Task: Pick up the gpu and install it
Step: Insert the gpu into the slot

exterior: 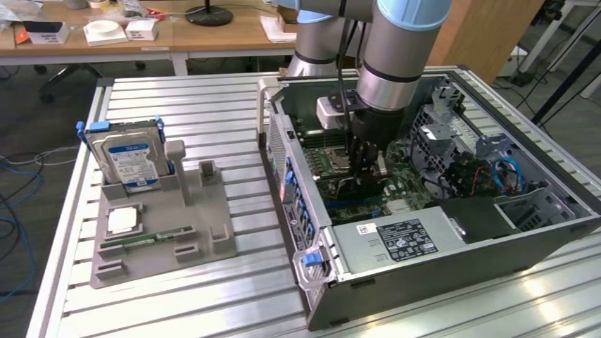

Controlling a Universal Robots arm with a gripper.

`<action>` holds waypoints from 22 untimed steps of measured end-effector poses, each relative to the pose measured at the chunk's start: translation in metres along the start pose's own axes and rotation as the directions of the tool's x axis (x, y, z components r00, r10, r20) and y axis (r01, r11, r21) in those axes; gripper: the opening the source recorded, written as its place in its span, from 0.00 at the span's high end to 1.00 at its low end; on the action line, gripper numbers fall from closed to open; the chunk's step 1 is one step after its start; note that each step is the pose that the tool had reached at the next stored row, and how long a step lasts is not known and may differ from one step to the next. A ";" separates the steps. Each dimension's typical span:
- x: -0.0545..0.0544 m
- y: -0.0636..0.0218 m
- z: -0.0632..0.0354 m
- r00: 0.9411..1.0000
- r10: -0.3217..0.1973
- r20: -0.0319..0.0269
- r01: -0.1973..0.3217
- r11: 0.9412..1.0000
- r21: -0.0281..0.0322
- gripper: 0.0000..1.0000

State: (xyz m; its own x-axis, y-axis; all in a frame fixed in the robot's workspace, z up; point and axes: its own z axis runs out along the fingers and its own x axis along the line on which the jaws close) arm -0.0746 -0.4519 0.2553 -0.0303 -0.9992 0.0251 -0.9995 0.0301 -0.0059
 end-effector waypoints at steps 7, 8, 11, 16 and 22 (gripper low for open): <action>-0.001 0.0003 0.0016 1.000 0.000 0.000 0.000 1.000 0.002 0.74; -0.001 0.0005 0.0022 1.000 0.000 0.000 0.000 1.000 0.002 0.74; -0.001 0.0008 0.0040 1.000 0.000 -0.001 0.000 1.000 0.005 0.74; -0.001 0.0009 0.0050 1.000 0.000 0.000 0.000 1.000 0.006 0.74; -0.001 0.0009 0.0051 1.000 0.000 0.000 0.000 1.000 0.006 0.74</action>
State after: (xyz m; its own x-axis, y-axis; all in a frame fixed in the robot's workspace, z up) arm -0.0754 -0.4507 0.2502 -0.0304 -0.9992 0.0251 -0.9995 0.0301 -0.0117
